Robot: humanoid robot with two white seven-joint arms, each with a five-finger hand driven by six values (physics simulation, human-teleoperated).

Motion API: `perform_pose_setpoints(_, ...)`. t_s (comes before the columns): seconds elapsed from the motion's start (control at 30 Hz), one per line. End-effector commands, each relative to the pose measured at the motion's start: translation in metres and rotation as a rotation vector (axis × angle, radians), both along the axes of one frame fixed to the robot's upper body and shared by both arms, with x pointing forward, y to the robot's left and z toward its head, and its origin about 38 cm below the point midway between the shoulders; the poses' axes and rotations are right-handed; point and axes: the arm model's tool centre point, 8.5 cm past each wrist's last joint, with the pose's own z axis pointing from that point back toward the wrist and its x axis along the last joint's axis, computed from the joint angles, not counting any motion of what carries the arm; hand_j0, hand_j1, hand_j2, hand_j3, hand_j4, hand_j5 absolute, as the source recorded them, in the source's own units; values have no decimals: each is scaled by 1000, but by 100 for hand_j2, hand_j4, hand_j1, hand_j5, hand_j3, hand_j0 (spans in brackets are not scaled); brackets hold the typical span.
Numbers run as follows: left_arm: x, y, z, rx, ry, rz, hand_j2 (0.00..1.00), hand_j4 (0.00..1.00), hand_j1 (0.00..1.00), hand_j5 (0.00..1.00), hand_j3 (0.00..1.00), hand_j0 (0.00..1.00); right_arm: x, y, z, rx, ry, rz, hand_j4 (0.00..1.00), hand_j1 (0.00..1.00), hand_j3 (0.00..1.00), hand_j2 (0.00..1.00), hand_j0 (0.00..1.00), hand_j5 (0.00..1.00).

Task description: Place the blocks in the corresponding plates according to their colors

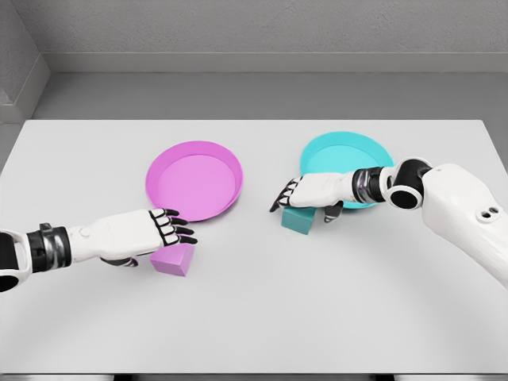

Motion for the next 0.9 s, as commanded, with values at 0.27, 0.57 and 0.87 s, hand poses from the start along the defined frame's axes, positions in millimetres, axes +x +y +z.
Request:
perform_pose_setpoints(0.27,-1,2,-9,3,24,12,100,100,100,100,100,100,0,1,1,-4,-4,6,80,80,80,80,80,80)
perform_pose_setpoints(0.57,4,3,-18,0,42,38,100,100,100,100,100,100,1,1,2,-19,-8,9,68,68,68,68,68,68)
perform_pose_setpoints(0.87,6,-6,-18,-19,35,29,100,100,100,100,100,100,-2,23,10,10,-22,54,64,64,64,64,64,64)
